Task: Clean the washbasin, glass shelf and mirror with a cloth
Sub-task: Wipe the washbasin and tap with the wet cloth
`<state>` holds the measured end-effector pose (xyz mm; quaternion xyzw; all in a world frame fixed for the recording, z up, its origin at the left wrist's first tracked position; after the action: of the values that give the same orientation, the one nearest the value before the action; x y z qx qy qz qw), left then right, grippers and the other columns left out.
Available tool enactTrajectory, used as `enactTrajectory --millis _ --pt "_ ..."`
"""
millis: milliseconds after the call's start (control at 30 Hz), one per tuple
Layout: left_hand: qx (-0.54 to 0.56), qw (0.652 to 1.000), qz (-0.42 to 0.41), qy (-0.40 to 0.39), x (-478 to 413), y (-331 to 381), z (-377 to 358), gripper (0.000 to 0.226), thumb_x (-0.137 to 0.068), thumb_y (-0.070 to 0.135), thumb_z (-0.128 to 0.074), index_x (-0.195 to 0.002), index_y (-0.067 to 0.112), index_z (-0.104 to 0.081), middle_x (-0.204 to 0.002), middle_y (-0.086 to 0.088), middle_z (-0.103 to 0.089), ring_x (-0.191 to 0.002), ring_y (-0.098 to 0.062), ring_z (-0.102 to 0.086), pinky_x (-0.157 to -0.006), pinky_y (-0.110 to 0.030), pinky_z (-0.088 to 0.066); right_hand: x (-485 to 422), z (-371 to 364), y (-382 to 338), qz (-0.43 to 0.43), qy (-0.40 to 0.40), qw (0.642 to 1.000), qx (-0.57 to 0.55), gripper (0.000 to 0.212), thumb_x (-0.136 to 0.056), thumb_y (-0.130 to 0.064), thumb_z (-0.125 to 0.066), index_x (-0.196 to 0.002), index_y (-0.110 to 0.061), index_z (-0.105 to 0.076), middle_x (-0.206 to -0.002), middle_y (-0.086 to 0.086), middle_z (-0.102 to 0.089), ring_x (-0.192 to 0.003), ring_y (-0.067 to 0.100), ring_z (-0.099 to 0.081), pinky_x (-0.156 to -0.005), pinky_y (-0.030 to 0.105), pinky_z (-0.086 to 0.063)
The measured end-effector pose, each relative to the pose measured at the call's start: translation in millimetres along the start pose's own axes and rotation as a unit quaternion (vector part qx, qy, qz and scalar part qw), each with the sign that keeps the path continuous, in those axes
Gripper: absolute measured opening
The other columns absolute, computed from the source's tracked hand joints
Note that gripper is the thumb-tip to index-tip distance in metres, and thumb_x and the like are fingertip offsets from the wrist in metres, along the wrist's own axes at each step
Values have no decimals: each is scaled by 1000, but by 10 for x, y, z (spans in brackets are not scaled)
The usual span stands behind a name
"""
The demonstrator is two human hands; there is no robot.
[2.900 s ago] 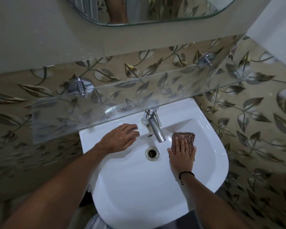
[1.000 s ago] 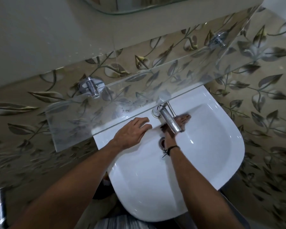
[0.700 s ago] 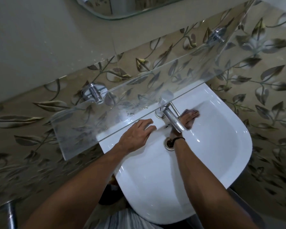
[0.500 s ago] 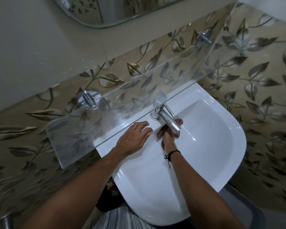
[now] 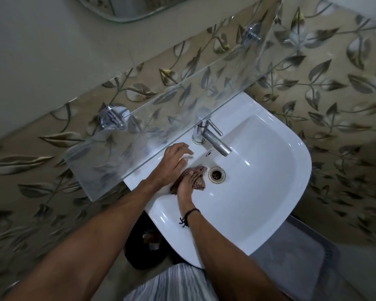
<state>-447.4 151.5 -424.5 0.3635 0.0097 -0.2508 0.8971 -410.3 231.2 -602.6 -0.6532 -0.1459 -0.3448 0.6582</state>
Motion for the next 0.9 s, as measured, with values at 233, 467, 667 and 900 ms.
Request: enactTrajectory --millis 233,467,667,900 --pt "-92 995 -35 -28 302 -248 130 23 -102 4 -51 -118 13 -66 -131 -7 -55 -125 -27 -49 -109 -22 -31 1138 95 -398 56 -44 933 353 58 -106 -32 -10 -158 -8 -12 -167 9 -4 -154 29 4 -116 65 -5" --pt "-116 991 -59 -27 399 -256 110 19 -104 9 -51 -118 13 -63 -130 -5 -53 -123 -26 -46 -106 -21 -31 1470 312 -706 138 -132 877 442 54 -100 -44 -22 -77 -9 -56 -91 20 -66 -89 33 -61 -83 41 -44" --pt "-108 993 -50 -25 398 -212 105 18 -106 18 -47 -117 18 -61 -130 0 -51 -120 -22 -44 -101 -29 -38 1600 860 -623 176 -215 820 500 46 -105 -40 -33 -131 -10 -56 -146 13 -48 -134 30 -45 -109 42 -33" --pt "-133 990 -44 -15 378 -212 84 15 -105 17 -48 -114 18 -61 -126 0 -52 -116 -23 -45 -100 -29 -38 875 1441 -393 219 -163 660 700 85 -82 -54 17 -160 -24 3 -167 -3 15 -154 22 14 -118 62 -2"
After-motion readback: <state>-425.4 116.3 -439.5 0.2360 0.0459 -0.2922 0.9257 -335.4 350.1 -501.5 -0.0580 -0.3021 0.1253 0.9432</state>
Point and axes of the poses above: each hand's wrist, its own x-axis away from the middle knuckle, its own z-axis out of the back of the hand, y = z × x, the point moved 1 cm from there along -x, towards the middle knuckle
